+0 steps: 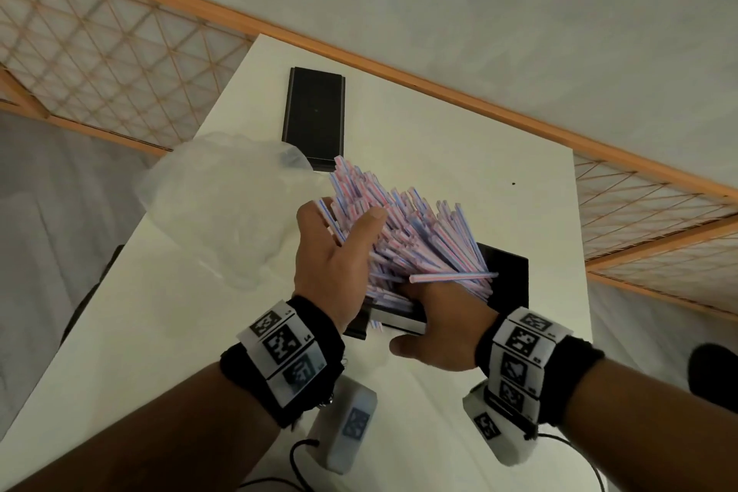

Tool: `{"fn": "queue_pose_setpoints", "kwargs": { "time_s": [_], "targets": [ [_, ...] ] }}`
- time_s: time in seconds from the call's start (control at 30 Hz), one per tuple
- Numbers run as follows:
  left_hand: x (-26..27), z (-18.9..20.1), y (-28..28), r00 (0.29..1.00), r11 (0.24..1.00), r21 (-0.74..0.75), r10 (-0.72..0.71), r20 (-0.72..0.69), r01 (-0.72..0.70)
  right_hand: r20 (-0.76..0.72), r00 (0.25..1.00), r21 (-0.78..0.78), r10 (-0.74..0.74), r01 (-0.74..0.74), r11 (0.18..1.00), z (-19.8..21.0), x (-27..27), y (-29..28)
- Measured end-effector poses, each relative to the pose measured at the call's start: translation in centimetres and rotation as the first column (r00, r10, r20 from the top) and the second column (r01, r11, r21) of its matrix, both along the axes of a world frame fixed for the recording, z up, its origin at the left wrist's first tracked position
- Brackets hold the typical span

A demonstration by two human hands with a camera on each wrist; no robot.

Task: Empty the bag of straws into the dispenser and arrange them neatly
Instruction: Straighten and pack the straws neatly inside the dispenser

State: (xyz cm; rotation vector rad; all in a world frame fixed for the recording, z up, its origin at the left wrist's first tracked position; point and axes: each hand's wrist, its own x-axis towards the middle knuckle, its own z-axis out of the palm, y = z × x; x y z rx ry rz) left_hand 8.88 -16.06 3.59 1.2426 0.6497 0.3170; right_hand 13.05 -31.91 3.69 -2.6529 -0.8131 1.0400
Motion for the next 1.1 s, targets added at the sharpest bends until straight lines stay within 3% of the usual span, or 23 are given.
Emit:
{"fn": "queue_pose_setpoints", "kwargs": {
  "time_s": [0.23, 0.4, 0.57, 0.67, 0.77, 1.0, 1.1],
  "targets": [
    [-0.3, -0.1, 0.4, 0.998, 0.992, -0.123, 0.02, 0.053, -0.013, -0.066, 0.998, -0.105, 0.025, -0.032, 0.994, 0.5, 0.9, 2.1],
    [-0.7, -0.8, 0.4, 0.996, 1.0, -0.019, -0.016, 0.093, 0.018, -0.04, 0.996, -0.078, 0.076, -0.079, 0.994, 0.8, 1.4, 3.0],
    [-0.5, -0.9, 0.2, 0.99, 0.999, -0.035, 0.0, 0.144, 0.005, -0.094, 0.993, -0.156, 0.077, -0.091, 0.984, 1.0, 1.7, 3.4],
    [-0.6, -0.6, 0.0, 0.99, 0.999, 0.044, -0.004, 0.144, -0.002, -0.077, 0.993, -0.17, 0.094, -0.106, 0.98, 0.8, 1.8, 3.8],
    [-0.6, -0.6, -0.1, 0.992, 0.994, 0.112, -0.024, 0.121, 0.011, -0.098, 0.99, -0.107, 0.101, -0.111, 0.988, 0.6, 1.8, 3.9],
    [0.1, -1.1, 0.3, 0.999, 0.967, 0.252, -0.042, 0.021, 0.036, -0.139, 0.99, 0.138, -0.016, 0.035, 0.99, 0.3, 2.2, 2.8],
    [0.0, -1.8, 0.2, 0.999, 0.953, 0.299, -0.033, -0.031, 0.04, -0.078, 0.997, 0.125, -0.021, 0.031, 0.992, 0.1, 2.0, 1.7]
  ]
}}
